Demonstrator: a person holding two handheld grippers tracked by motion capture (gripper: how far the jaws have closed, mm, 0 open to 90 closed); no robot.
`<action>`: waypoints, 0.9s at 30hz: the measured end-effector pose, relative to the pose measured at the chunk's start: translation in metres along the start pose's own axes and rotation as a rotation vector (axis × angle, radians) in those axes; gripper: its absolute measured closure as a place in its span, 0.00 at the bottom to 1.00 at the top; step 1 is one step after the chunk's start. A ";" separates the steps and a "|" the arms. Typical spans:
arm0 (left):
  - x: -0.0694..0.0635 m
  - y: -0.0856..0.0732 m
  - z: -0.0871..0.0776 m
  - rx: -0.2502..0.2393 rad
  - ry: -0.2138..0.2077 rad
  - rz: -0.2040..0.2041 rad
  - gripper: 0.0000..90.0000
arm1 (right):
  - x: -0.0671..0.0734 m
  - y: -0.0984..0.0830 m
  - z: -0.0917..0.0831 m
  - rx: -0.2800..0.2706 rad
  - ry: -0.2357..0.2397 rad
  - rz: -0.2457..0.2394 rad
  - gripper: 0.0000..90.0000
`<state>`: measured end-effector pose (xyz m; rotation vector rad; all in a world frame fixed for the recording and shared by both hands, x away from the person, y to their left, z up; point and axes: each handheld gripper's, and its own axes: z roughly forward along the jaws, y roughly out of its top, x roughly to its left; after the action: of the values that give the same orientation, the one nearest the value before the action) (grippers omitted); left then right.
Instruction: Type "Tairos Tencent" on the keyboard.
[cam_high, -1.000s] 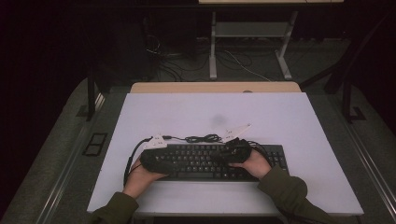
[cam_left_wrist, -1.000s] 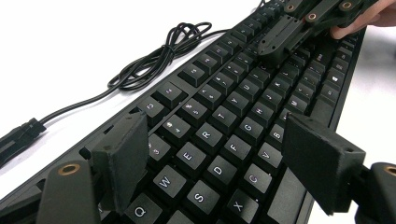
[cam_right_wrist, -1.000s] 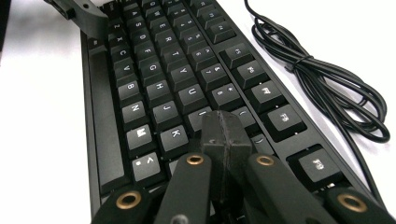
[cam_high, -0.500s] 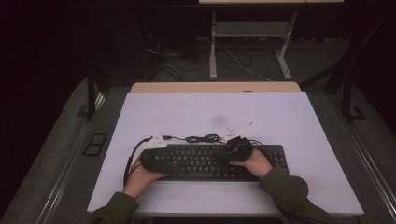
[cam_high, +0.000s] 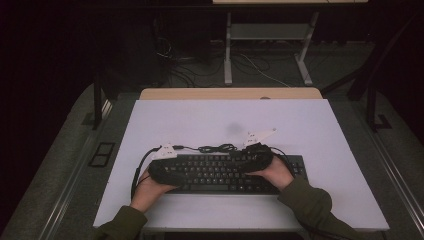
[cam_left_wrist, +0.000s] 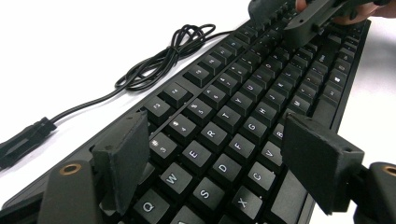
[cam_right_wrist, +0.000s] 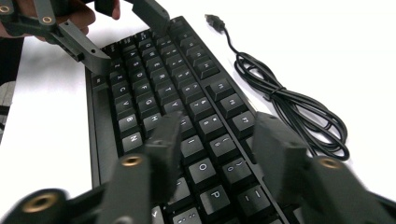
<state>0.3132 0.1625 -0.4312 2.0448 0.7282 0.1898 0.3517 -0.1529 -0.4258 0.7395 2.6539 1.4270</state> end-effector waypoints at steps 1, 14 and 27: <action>0.000 0.000 -0.001 -0.001 0.000 0.001 0.27 | 0.000 0.000 0.000 -0.004 -0.005 0.003 0.49; 0.001 -0.002 -0.007 0.011 0.001 0.027 0.42 | -0.005 -0.002 0.000 -0.044 -0.055 0.023 0.28; 0.007 -0.005 -0.015 0.030 -0.003 0.034 0.78 | -0.006 -0.002 0.000 -0.046 -0.062 0.030 0.25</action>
<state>0.3104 0.1789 -0.4284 2.0868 0.6982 0.1964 0.3562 -0.1563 -0.4289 0.8087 2.5658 1.4421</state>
